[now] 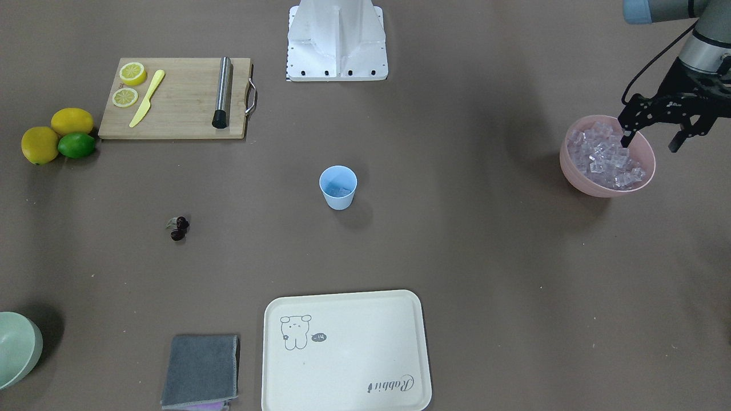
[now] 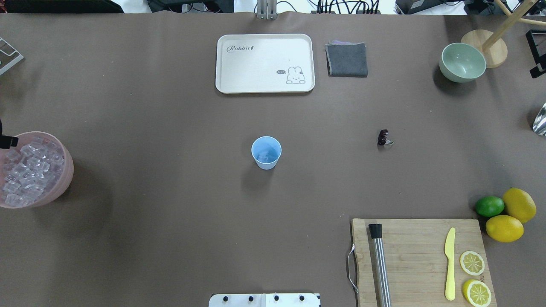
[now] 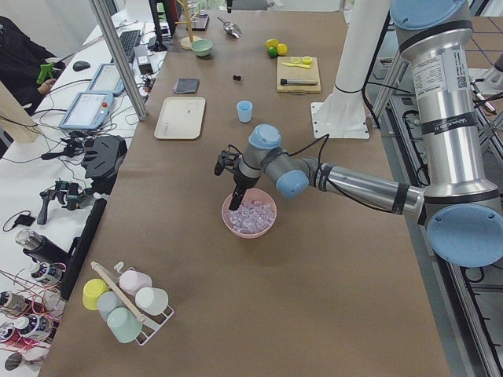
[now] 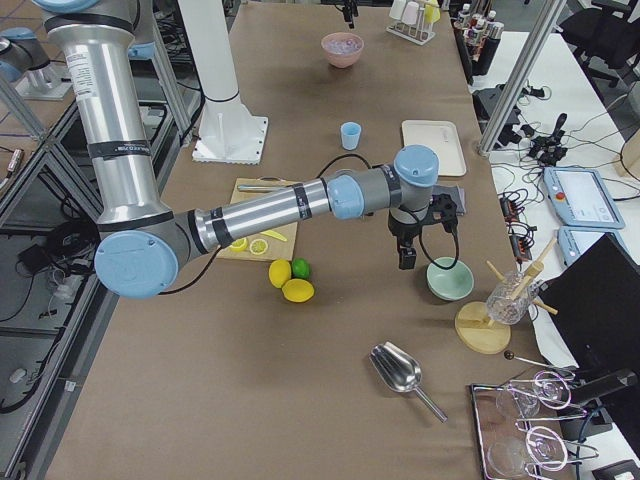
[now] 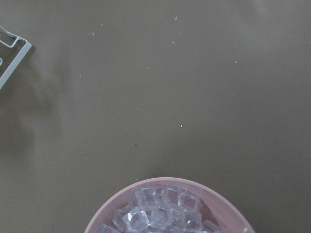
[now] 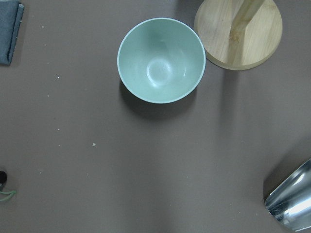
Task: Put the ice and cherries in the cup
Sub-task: 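Move the left gripper back to the pink ice bowl, then lower the left gripper into the ice bowl to grasp a third cube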
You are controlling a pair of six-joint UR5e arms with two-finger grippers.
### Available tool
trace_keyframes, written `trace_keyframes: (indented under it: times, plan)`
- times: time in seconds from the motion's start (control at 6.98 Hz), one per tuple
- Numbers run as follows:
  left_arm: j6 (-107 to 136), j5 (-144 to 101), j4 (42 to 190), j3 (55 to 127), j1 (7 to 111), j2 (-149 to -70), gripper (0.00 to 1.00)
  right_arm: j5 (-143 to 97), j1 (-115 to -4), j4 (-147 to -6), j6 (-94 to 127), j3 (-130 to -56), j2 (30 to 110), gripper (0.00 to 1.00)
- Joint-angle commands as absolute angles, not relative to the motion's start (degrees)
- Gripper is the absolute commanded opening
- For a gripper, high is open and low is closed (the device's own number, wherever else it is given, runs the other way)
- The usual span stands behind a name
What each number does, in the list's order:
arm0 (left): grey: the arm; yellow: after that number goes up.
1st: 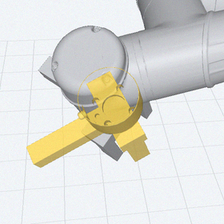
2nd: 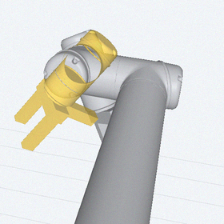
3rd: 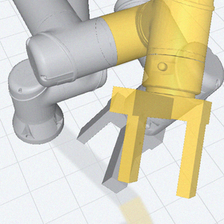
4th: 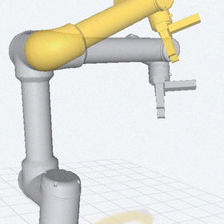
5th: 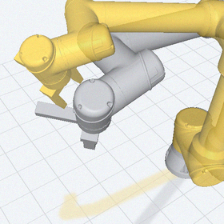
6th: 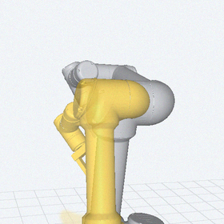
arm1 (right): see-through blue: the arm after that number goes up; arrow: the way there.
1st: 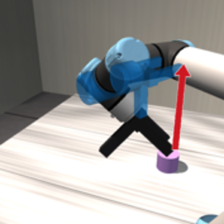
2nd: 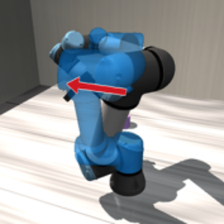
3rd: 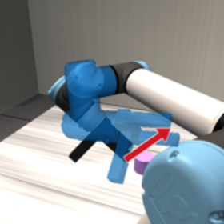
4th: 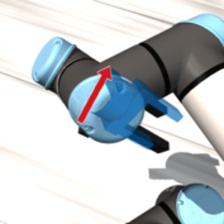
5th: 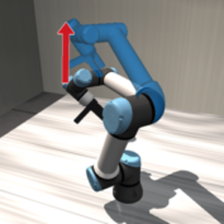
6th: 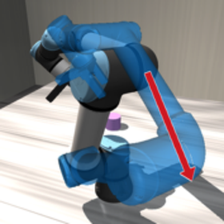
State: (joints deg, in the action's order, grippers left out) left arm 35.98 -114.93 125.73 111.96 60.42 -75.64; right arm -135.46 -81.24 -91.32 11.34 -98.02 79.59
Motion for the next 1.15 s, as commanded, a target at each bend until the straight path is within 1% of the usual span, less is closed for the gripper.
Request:
trace_keyframes:
  times: [0.0,0.72,1.0]
  plan:
    - [35.95,-116.19,129.55,109.77,61.0,-74.18,0.97,-135.53,-81.21,-91.32,11.34,-98.09,79.28,1.0]
    - [36.74,-116.19,129.46,109.86,56.43,-73.56,0.97,-135.44,-81.04,-91.41,11.42,-97.03,78.4,1.0]
    - [36.74,-116.19,129.46,109.69,55.46,-73.48,0.79,-135.44,-81.12,-91.41,11.34,-96.94,78.4,1.0]
